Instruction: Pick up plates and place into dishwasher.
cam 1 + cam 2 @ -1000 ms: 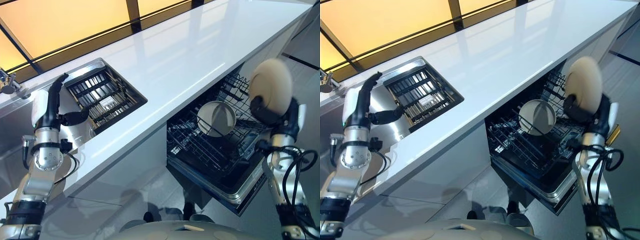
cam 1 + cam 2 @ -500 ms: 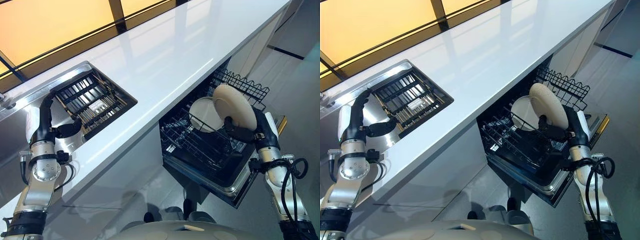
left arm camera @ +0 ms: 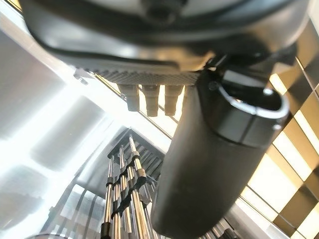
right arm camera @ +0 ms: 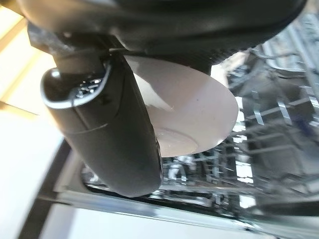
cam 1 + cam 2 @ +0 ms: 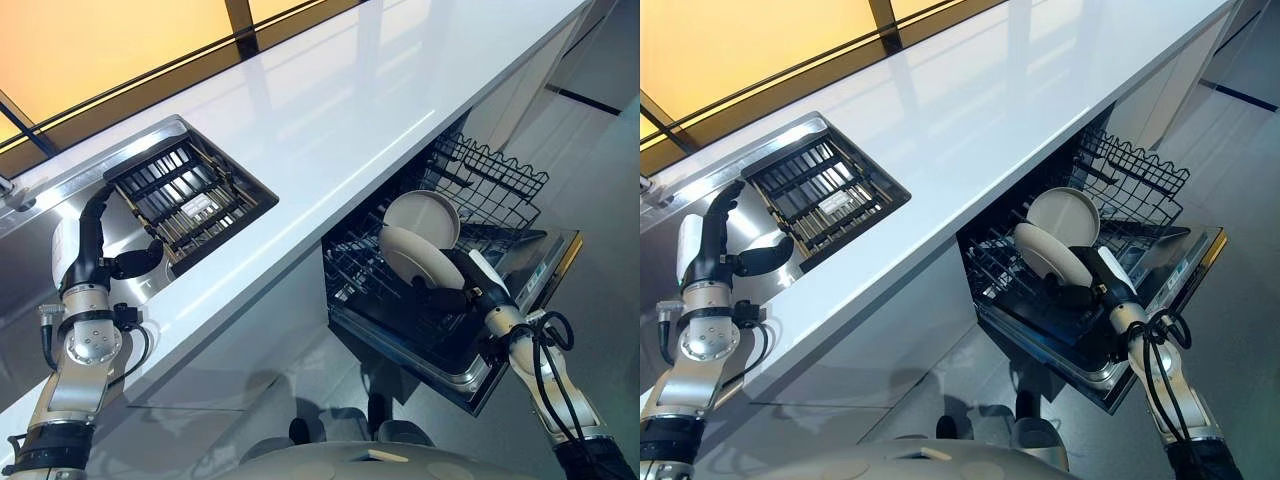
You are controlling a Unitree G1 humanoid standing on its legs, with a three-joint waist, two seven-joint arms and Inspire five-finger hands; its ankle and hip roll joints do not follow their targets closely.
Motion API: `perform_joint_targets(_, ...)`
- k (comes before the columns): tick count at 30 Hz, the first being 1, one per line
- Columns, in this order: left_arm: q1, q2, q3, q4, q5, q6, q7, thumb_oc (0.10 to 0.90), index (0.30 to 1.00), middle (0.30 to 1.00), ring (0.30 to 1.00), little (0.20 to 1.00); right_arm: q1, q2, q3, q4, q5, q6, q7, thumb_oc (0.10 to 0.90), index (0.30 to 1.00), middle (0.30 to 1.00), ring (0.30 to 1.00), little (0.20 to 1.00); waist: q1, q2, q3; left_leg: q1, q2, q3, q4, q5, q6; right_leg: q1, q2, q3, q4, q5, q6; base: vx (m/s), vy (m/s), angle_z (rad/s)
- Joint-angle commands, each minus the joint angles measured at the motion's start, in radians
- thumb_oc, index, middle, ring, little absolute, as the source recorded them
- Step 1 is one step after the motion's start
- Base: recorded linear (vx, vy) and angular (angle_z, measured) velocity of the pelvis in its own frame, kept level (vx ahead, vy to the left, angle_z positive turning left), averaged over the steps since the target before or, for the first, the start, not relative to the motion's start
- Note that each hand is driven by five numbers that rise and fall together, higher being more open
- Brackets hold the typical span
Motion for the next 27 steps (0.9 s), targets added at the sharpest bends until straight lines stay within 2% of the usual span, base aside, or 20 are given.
perform_joint_targets(1, -0.108, 0.089, 0.025, -0.042, -0.012, -0.087, 0.058, 0.800, 0.900, 0.900, 0.900, 0.900, -0.141, -0.023, 0.019, -0.021, 0.001, -0.005, -0.080, 0.100, 0.300, 0.300, 0.300, 0.200, 0.018, 0.003, -0.015, -0.033, -0.084, -0.008, 0.008, -0.068, 0.036, 0.020, 0.058, -0.068, 0.135, -0.196, 0.035, 0.00, -0.003, 0.14)
perform_joint_targets(4, -0.115, 0.093, 0.015, -0.060, -0.014, -0.082, 0.054, 0.800, 0.900, 0.900, 0.900, 0.900, -0.152, 0.001, 0.057, 0.036, 0.085, 0.076, -0.092, 0.100, 0.300, 0.300, 0.300, 0.200, 0.028, 0.004, -0.009, -0.035, -0.084, -0.014, 0.011, -0.065, 0.034, 0.023, 0.054, -0.081, 0.139, -0.200, 0.032, -0.01, -0.001, 0.07)
perform_joint_targets(5, -0.112, 0.095, 0.011, -0.067, -0.017, -0.086, 0.052, 0.800, 0.900, 0.900, 0.900, 0.900, -0.156, 0.029, 0.078, 0.079, 0.053, 0.076, -0.115, 0.100, 0.300, 0.300, 0.300, 0.200, 0.035, 0.006, -0.007, -0.037, -0.084, -0.018, 0.013, -0.064, 0.032, 0.023, 0.053, -0.087, 0.142, -0.203, 0.029, -0.01, 0.000, 0.04)
perform_joint_targets(8, -0.113, 0.094, 0.006, -0.084, -0.017, -0.080, 0.048, 0.800, 0.900, 0.900, 0.900, 0.900, -0.160, 0.045, 0.102, 0.093, 0.010, 0.088, -0.142, 0.100, 0.300, 0.300, 0.300, 0.200, 0.040, 0.008, -0.003, -0.037, -0.085, -0.023, 0.014, -0.062, 0.031, 0.026, 0.051, -0.094, 0.143, -0.205, 0.027, 0.00, 0.001, 0.01)
perform_joint_targets(10, -0.119, 0.095, -0.005, -0.093, -0.016, -0.074, 0.046, 0.800, 0.900, 0.900, 0.900, 0.900, -0.172, 0.044, 0.123, 0.095, -0.036, 0.074, -0.171, 0.100, 0.300, 0.300, 0.300, 0.200, 0.045, 0.011, 0.000, -0.038, -0.086, -0.027, 0.016, -0.061, 0.030, 0.028, 0.050, -0.098, 0.144, -0.206, 0.025, 0.01, 0.003, 0.05)
perform_joint_targets(11, -0.121, 0.094, -0.007, -0.094, -0.016, -0.077, 0.043, 0.800, 0.900, 0.900, 0.900, 0.900, -0.178, 0.042, 0.130, 0.095, -0.052, 0.063, -0.175, 0.251, 0.429, 0.429, 0.429, 0.351, 0.048, 0.012, 0.000, -0.039, -0.086, -0.029, 0.017, -0.061, 0.030, 0.029, 0.049, -0.099, 0.145, -0.207, 0.024, 0.01, -0.002, 0.05)
perform_joint_targets(12, -0.124, 0.096, -0.009, -0.095, -0.017, -0.082, 0.041, 0.800, 0.900, 0.900, 0.900, 0.900, -0.185, 0.036, 0.137, 0.084, -0.062, 0.048, -0.179, 0.690, 0.806, 0.806, 0.806, 0.790, 0.051, 0.013, 0.002, -0.041, -0.086, -0.031, 0.018, -0.060, 0.030, 0.028, 0.049, -0.102, 0.146, -0.207, 0.024, 0.01, -0.004, 0.04)
perform_joint_targets(13, -0.128, 0.096, -0.015, -0.100, -0.015, -0.079, 0.042, 0.800, 0.900, 0.900, 0.900, 0.900, -0.194, 0.033, 0.147, 0.076, -0.063, 0.027, -0.185, 0.800, 0.900, 0.900, 0.900, 0.900, 0.053, 0.014, 0.003, -0.041, -0.087, -0.033, 0.019, -0.060, 0.030, 0.028, 0.048, -0.103, 0.147, -0.207, 0.023, 0.00, -0.006, 0.04)
perform_joint_targets(15, -0.139, 0.096, -0.028, -0.097, 0.027, -0.084, 0.055, 0.800, 0.900, 0.900, 0.900, 0.900, -0.215, 0.021, 0.160, 0.032, -0.031, -0.068, -0.205, 0.800, 0.900, 0.900, 0.900, 0.900, 0.057, 0.015, 0.006, -0.043, -0.087, -0.037, 0.020, -0.059, 0.029, 0.028, 0.048, -0.105, 0.147, -0.206, 0.022, 0.01, -0.009, 0.07)
perform_joint_targets(18, -0.145, 0.095, -0.045, -0.086, 0.034, -0.103, 0.054, 0.800, 0.900, 0.900, 0.900, 0.900, -0.249, 0.012, 0.158, -0.044, -0.031, -0.161, -0.241, 0.800, 0.900, 0.900, 0.900, 0.900, 0.065, 0.017, 0.007, -0.046, -0.089, -0.042, 0.024, -0.060, 0.030, 0.029, 0.048, -0.107, 0.147, -0.207, 0.020, 0.01, -0.010, 0.08)
perform_joint_targets(22, -0.148, 0.084, -0.057, -0.073, 0.049, -0.123, 0.060, 0.800, 0.900, 0.900, 0.900, 0.900, -0.272, -0.001, 0.119, -0.128, 0.009, -0.230, -0.263, 0.800, 0.900, 0.900, 0.900, 0.900, 0.066, 0.019, 0.007, -0.048, -0.091, -0.045, 0.026, -0.063, 0.032, 0.028, 0.047, -0.104, 0.146, -0.208, 0.020, 0.01, -0.001, 0.02)
perform_joint_targets(23, -0.142, 0.081, -0.050, -0.071, 0.048, -0.129, 0.056, 0.800, 0.900, 0.900, 0.900, 0.900, -0.270, -0.012, 0.087, -0.164, 0.019, -0.261, -0.265, 0.800, 0.900, 0.900, 0.900, 0.900, 0.064, 0.019, 0.006, -0.049, -0.091, -0.043, 0.027, -0.065, 0.033, 0.027, 0.048, -0.102, 0.146, -0.208, 0.021, 0.01, 0.001, 0.03)
perform_joint_targets(27, -0.125, 0.077, -0.029, -0.078, 0.042, -0.131, 0.046, 0.800, 0.900, 0.900, 0.900, 0.900, -0.247, -0.029, -0.004, -0.234, 0.061, -0.317, -0.275, 0.800, 0.900, 0.900, 0.900, 0.900, 0.053, 0.016, 0.004, -0.047, -0.092, -0.038, 0.027, -0.070, 0.038, 0.025, 0.050, -0.094, 0.146, -0.210, 0.022, 0.00, 0.000, 0.00)
